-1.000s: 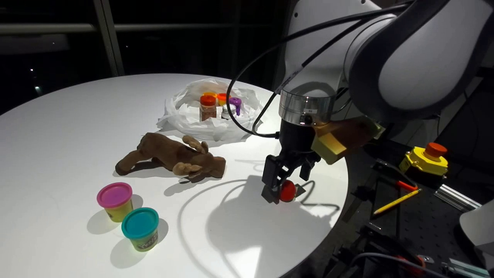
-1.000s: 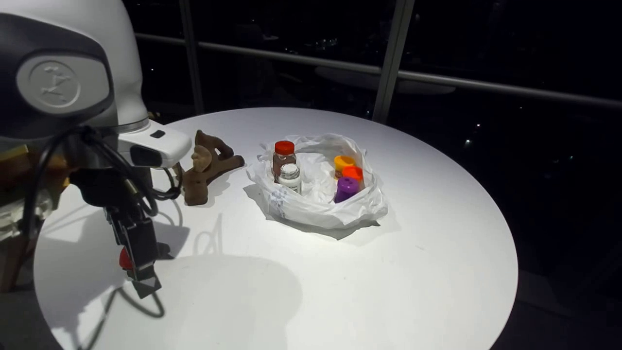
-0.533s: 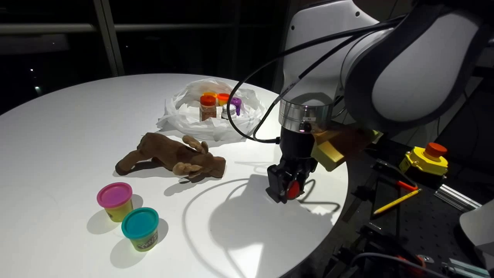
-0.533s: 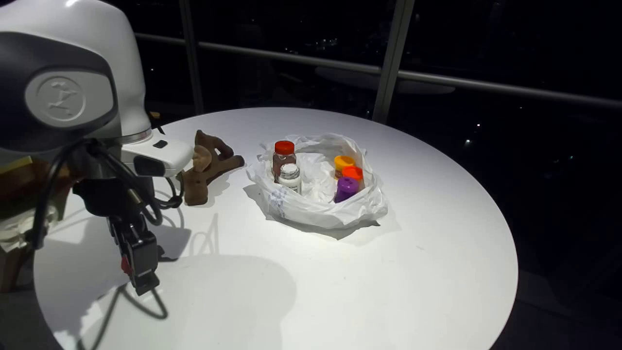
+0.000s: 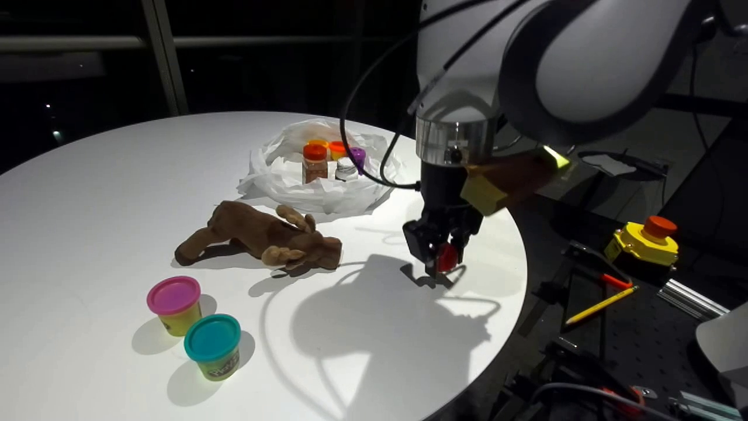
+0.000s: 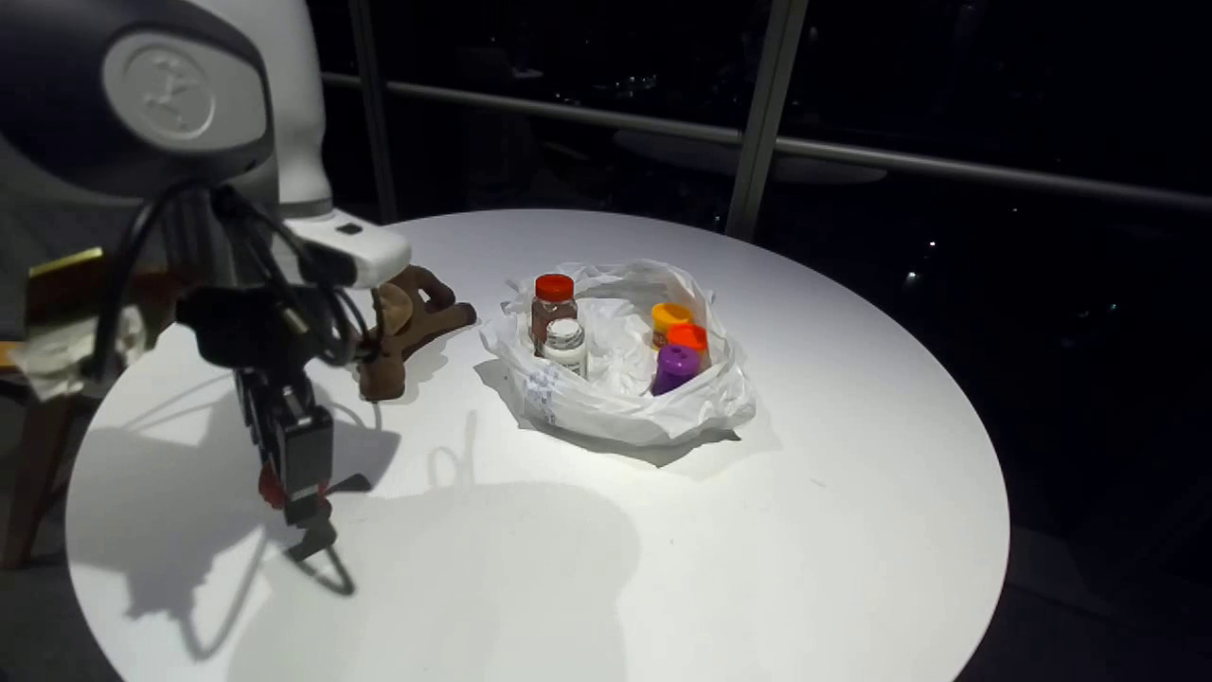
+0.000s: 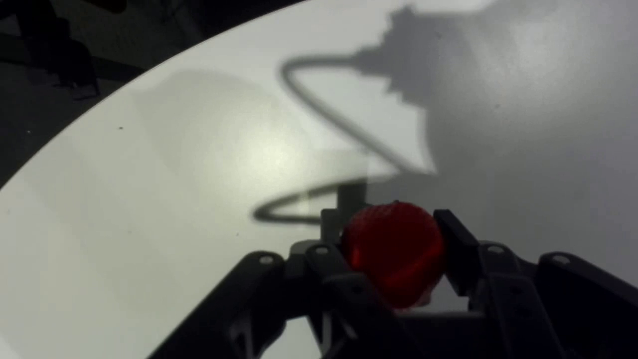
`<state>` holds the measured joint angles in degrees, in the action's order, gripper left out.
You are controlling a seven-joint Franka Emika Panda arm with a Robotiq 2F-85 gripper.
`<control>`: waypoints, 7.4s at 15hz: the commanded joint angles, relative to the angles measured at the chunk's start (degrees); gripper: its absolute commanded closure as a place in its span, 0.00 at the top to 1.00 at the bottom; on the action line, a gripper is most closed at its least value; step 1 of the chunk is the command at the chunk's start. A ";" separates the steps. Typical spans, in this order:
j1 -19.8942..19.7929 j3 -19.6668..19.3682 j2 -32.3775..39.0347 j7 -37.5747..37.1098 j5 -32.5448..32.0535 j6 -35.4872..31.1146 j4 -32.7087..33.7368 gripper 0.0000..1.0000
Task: Put all the objects on the table in the plastic bag
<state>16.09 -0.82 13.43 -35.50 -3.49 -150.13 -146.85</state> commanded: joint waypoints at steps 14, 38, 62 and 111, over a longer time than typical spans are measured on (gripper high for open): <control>-11.88 -2.12 16.53 -2.46 5.29 4.53 44.87 0.25; 1.19 -6.21 10.41 -8.58 -2.82 18.21 44.42 1.00; 14.30 5.22 12.86 -0.81 -7.82 -12.62 22.28 1.00; 4.54 -14.51 5.46 -9.28 -15.30 3.01 33.82 0.23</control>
<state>27.14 -18.37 19.24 -42.79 -17.69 -146.35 -113.52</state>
